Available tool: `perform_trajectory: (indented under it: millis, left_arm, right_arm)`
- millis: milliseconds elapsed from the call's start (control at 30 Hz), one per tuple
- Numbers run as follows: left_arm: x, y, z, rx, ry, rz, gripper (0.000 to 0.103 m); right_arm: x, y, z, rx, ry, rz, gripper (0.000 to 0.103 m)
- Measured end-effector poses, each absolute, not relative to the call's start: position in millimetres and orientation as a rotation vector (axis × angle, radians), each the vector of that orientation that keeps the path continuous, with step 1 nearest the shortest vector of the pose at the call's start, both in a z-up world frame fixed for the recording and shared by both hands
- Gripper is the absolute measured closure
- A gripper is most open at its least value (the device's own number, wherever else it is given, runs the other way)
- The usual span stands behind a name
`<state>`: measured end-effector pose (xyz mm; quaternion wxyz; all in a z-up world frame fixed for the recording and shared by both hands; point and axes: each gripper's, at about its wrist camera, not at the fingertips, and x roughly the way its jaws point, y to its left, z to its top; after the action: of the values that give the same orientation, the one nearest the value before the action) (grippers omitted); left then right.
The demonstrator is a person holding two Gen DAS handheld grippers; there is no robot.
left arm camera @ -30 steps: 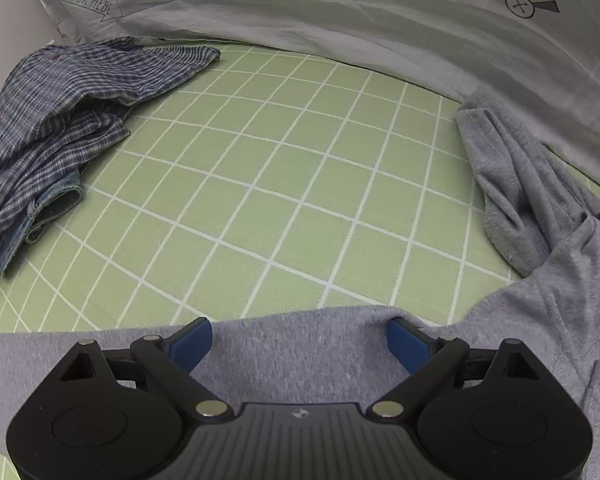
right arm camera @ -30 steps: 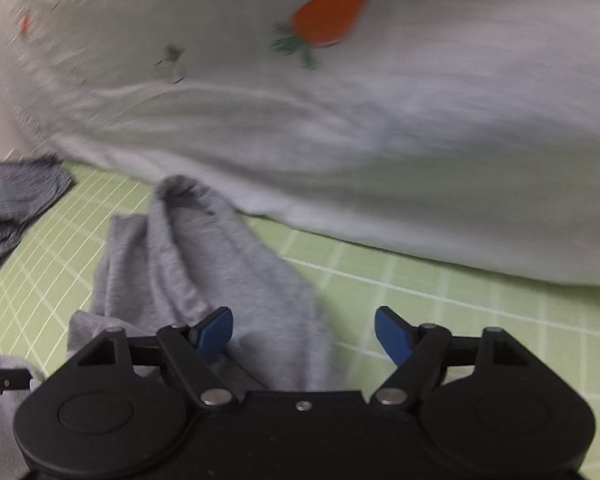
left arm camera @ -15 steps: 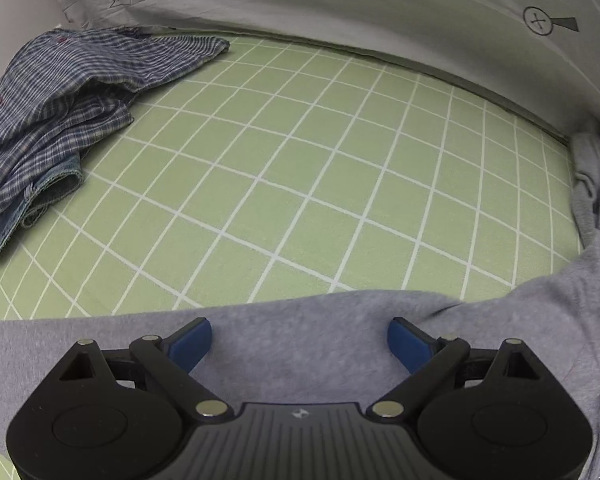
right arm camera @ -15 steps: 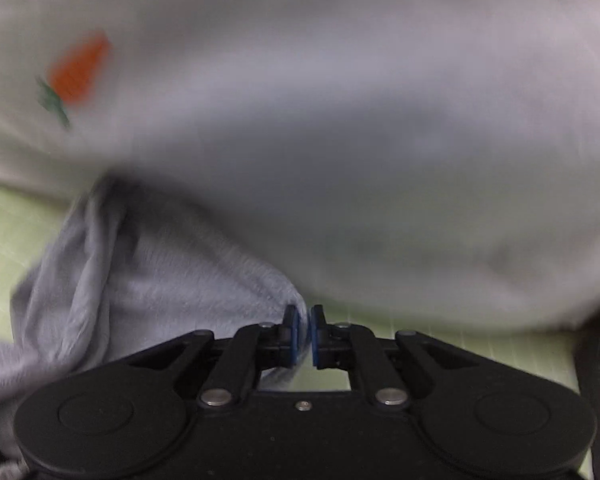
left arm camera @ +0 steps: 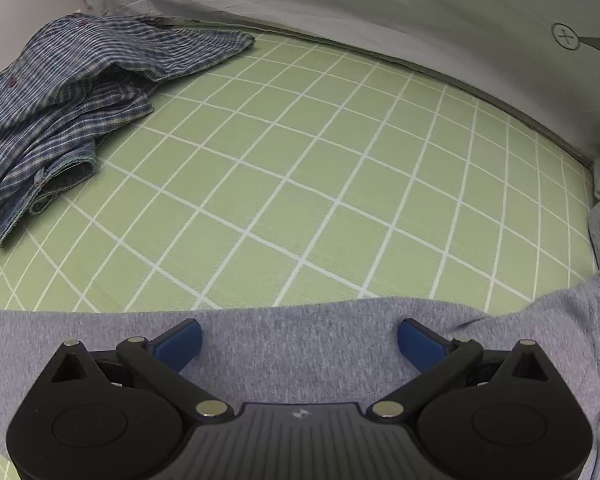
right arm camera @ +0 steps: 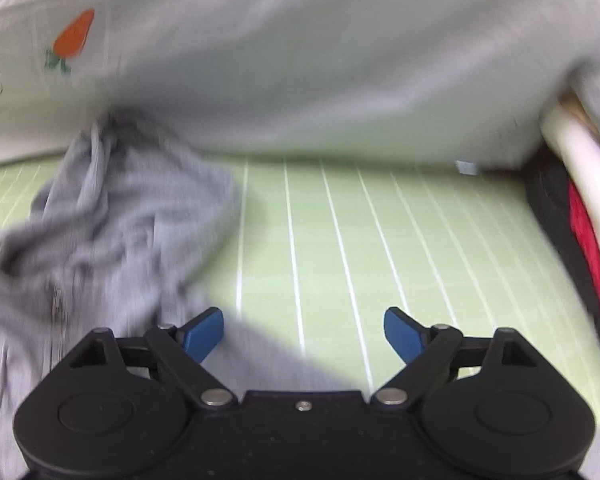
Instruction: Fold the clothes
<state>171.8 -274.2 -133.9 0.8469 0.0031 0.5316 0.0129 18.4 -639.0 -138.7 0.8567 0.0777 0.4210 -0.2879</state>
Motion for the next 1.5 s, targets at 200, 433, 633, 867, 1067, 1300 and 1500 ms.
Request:
perform_trajectory:
  millis: [200,433,633,867,1067,1300,1500]
  left_arm:
    - [148.8,-270.2,-95.6,-0.014,1.059,-0.009,0.0]
    - [77.5,-264.1,-32.0,-0.031,0.928,-0.12,0.0]
    - [-9.1,-244.5,3.1,-0.059,0.823,-0.179,0.0]
    - [-101.8,-204.3,13.9,-0.078,0.784,-0.133,0.0]
    - [-131.3,-157.7,4.8,-0.117,0.823,-0.089,0.0]
    - [-96.3,-89.3,-5.0,-0.135,0.837,-0.126,0.0]
    - [-37.9,-18.5,-18.1,-0.128,0.875,-0.133,0.0]
  right_arm:
    - [-30.9,-606.5,-128.6,0.175,0.911,-0.584,0.002]
    - [-89.1,-556.1,-86.7,0.126,0.81,-0.434,0.0]
    - [-146.3,-520.1,-58.3,0.124,0.712,-0.357,0.0]
    - [-190.2,-483.7,-53.9,0.114,0.707,-0.245,0.0]
    - [-207.0,-453.1,-58.9,0.125,0.737,-0.206,0.0]
    - [-189.2,-407.6,-61.1,0.172,0.743,-0.344,0.0]
    - [-171.1,-343.6,-72.5,0.218,0.773,-0.438,0.0]
